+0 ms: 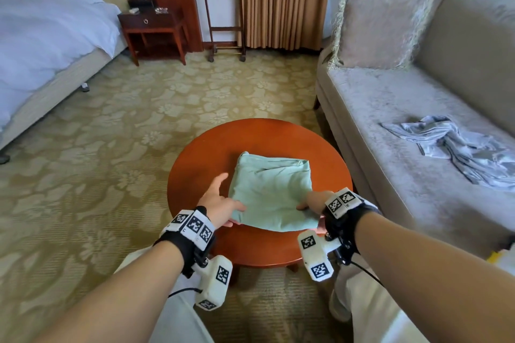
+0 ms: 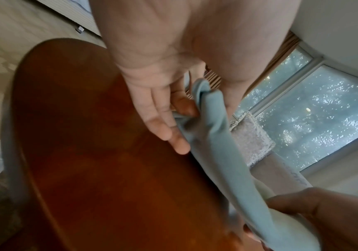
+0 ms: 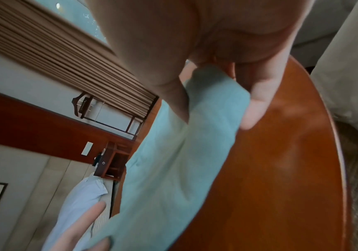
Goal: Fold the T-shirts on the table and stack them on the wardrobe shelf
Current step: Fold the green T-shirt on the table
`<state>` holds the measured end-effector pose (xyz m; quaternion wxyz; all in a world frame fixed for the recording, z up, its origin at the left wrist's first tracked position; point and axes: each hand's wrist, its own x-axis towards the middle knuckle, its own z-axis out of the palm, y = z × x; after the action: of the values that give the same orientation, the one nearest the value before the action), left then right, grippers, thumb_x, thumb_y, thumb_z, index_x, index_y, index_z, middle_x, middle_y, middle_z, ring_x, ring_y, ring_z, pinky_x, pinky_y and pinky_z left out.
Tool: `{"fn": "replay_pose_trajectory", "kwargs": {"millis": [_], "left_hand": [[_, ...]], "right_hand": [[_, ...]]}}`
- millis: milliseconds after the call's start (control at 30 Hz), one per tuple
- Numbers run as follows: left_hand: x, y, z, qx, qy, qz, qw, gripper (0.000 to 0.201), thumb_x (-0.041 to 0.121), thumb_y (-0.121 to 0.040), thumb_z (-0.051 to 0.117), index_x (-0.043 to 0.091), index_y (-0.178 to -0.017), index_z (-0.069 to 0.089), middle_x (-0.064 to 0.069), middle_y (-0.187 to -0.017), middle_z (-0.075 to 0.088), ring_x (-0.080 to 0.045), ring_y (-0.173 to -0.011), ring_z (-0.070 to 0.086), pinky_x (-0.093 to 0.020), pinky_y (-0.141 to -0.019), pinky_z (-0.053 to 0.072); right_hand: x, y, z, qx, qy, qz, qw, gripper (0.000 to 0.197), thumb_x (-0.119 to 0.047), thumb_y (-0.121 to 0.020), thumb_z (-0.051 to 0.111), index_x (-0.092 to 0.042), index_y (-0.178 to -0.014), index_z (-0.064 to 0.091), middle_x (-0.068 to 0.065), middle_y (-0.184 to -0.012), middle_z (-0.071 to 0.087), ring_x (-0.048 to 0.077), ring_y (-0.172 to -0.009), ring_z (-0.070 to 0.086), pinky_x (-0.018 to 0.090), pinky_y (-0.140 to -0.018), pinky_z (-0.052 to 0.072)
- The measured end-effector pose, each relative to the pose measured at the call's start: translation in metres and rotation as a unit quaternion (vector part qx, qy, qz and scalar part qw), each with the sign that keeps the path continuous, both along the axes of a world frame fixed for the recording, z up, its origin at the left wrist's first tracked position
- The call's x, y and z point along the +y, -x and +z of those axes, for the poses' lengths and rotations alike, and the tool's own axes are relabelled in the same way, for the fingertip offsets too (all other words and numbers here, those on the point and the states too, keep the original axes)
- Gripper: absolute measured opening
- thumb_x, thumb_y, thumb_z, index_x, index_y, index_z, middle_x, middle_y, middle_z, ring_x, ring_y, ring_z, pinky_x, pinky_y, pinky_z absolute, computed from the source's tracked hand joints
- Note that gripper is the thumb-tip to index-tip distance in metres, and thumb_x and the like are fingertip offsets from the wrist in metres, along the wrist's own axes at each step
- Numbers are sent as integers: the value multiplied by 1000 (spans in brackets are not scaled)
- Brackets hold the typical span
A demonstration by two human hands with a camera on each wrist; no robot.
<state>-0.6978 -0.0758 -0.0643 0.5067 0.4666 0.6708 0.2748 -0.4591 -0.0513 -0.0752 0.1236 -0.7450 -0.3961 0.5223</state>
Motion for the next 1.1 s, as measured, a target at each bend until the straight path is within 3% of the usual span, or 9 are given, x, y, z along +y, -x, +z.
{"fn": "replay_pose_trajectory", "kwargs": {"millis": [133, 233, 300, 400, 533, 733, 833, 1000, 1100], "left_hand": [[-15, 4, 10, -26, -42, -53, 997, 36, 10, -82, 74, 23, -115, 70, -5, -119, 65, -20, -72, 73, -38, -74, 58], [-26, 11, 9, -44, -40, -77, 995, 28, 15, -76, 81, 22, -103, 76, -2, -115, 65, -13, -89, 69, -36, -83, 59], [-33, 14, 9, -22, -43, -102, 994, 46, 15, -65, 89, 28, -107, 73, 3, -112, 65, -14, -99, 66, -29, -84, 56], [-39, 18, 4, 12, -70, -118, 990, 61, 2, -57, 90, 31, -108, 71, 6, -109, 68, -10, -102, 63, -21, -85, 52], [-42, 21, -1, 31, -145, -83, 986, 46, -5, -66, 84, 21, -102, 73, 5, -99, 70, -6, -89, 64, -7, -68, 48], [-38, 28, -6, 112, -237, -46, 964, 25, 11, -79, 78, 33, -91, 72, 3, -95, 63, -15, -88, 61, -23, -77, 47], [-33, 30, -8, 164, -251, -37, 953, 22, 15, -81, 77, 22, -102, 73, 4, -113, 49, -11, -103, 50, -20, -89, 36], [-24, 28, -11, 111, -232, -56, 965, 28, 20, -90, 66, 23, -117, 61, 9, -123, 57, -12, -111, 56, -34, -103, 43], [-17, 27, -7, 116, -239, -78, 961, 8, 26, -95, 58, 24, -103, 59, 4, -100, 66, -16, -95, 62, -39, -90, 49]], "right_hand": [[-15, 3, 10, 22, -38, -108, 993, 47, -13, -69, 77, -7, -107, 51, 11, -93, 60, 31, -81, 67, 46, -65, 60], [-29, 3, 21, 39, -77, -151, 985, 59, -5, -83, 69, -24, -128, 35, 6, -93, 44, 33, -83, 62, 38, -43, 57], [-39, 1, 28, 51, -113, -122, 985, 60, -7, -86, 65, -31, -134, 38, 0, -94, 46, 29, -75, 62, 43, -58, 61], [-46, 0, 26, 70, -164, -101, 979, 49, -14, -87, 66, -37, -130, 57, -6, -135, 50, 21, -77, 67, 42, -69, 61], [-54, 5, 31, 125, -174, -106, 971, 14, -14, -80, 77, -24, -91, 78, 1, -116, 65, 25, -87, 69, 41, -71, 61], [-56, -6, 34, 166, -137, -9, 977, 54, 1, -60, 85, -13, -110, 70, 8, -117, 59, 23, -104, 61, 38, -87, 57], [-59, -10, 31, 35, -179, 93, 979, 65, -12, -51, 90, -29, -109, 67, 2, -122, 57, 20, -110, 59, 40, -96, 52], [-55, -12, 23, -51, -214, 82, 972, 46, -37, -72, 81, -27, -115, 68, -7, -107, 68, 13, -94, 64, 33, -84, 53], [-49, -12, 24, -29, -218, 17, 975, 56, -43, -76, 78, -22, -125, 62, -7, -124, 60, 19, -116, 58, 30, -93, 45]]}}
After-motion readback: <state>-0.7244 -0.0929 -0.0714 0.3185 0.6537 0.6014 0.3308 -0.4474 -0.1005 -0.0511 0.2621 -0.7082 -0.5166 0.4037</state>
